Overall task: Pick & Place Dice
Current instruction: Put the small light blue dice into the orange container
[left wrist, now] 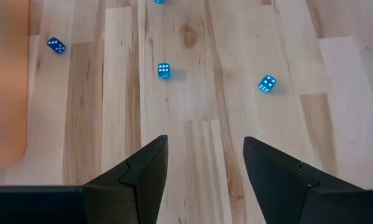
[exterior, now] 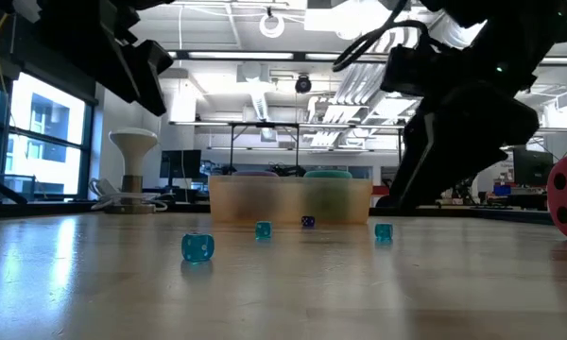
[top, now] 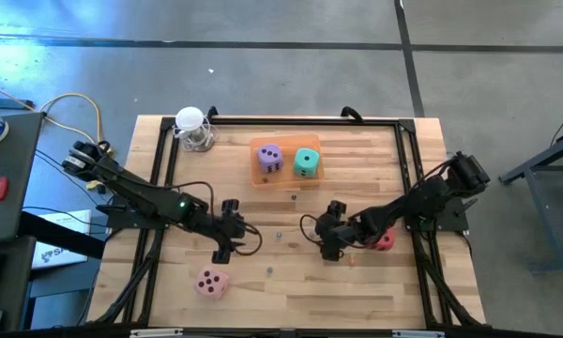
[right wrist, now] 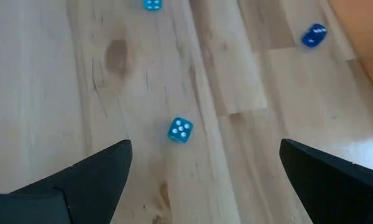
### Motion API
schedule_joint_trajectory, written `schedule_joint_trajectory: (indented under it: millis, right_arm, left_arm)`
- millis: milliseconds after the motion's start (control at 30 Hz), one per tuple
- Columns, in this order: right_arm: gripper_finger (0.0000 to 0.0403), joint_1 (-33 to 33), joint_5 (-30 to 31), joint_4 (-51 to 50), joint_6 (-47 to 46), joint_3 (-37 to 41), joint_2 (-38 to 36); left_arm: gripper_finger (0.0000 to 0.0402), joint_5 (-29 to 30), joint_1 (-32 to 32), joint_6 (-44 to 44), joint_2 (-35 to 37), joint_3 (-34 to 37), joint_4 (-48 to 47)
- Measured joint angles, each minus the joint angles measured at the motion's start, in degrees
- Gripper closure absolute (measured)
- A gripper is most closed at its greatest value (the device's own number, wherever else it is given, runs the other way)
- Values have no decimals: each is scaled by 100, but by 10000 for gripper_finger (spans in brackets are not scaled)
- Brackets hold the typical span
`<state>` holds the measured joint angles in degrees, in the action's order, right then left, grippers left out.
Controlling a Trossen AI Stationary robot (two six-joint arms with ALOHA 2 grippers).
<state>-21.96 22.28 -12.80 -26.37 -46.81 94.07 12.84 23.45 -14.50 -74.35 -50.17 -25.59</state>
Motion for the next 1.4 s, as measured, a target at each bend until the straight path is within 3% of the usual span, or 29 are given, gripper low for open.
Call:
schedule_joint_trajectory:
  millis: [367, 767, 1133, 1400]
  right_arm:
    - [3, 0, -178, 430, -7, -15, 669]
    - [3, 238, -692, 411, -508, -15, 694]
    - [3, 392, -861, 505, -384, -4, 703]
    - [59, 439, -862, 584, -381, 0, 707]
  left_arm:
    - [201, 4, 15, -14, 0, 2, 201]
    - [201, 4, 15, -13, -24, 2, 230]
    - [201, 7, 15, 10, -46, 37, 228]
    - [201, 7, 15, 13, -46, 37, 256]
